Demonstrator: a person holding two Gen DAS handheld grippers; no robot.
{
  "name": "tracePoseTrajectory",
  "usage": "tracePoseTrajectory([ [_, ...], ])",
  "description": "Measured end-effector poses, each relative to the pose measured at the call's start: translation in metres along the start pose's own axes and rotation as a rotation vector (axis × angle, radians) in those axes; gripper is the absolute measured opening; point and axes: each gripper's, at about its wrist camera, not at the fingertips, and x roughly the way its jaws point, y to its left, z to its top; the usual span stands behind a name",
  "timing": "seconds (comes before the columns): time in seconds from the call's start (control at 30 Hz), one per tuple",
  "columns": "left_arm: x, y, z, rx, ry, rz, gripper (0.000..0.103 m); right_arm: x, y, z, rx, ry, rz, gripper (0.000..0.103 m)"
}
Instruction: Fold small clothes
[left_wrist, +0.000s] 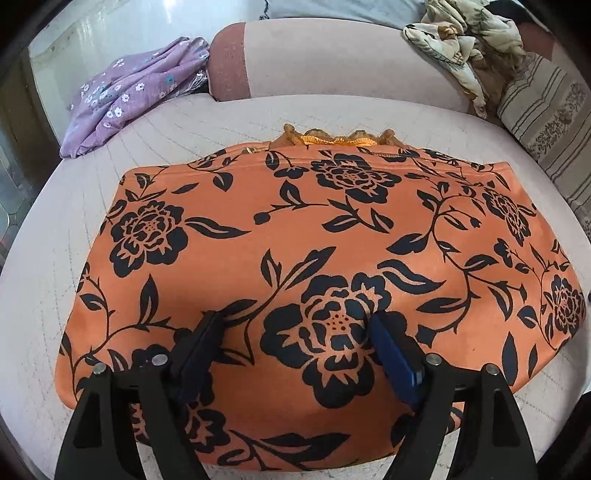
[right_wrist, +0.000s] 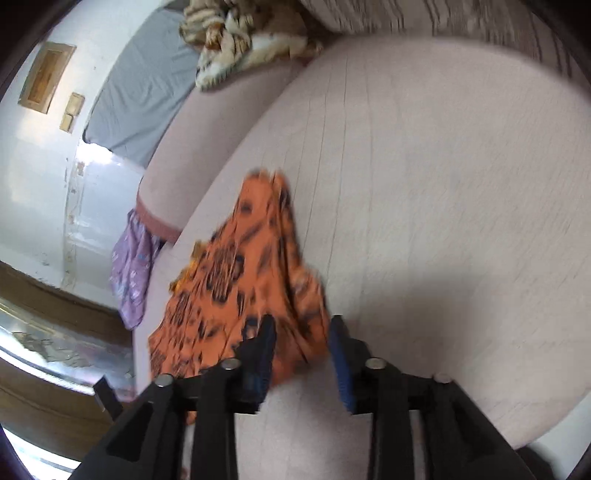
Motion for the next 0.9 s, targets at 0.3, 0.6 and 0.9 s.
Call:
tracePoseTrajectory([
  [0.3, -0.002, -0.003, -0.005, 0.003, -0.009, 0.003, 0.083, 0.099, 0.062, 0.096, -0.192, 0.115, 0.012, 0.067],
  [0.6, 0.003, 0.000, -0.003, 0.014, -0.018, -0.006, 0.086, 0.153, 0.079, 0.120, -0.246, 0.137, -0.093, 0.013],
  [0.9, 0.004, 0.000, 0.000, 0.004, -0.012, -0.002, 0.087, 0.106, 0.079, 0.117, -0.227, 0.034, -0.092, 0.026],
])
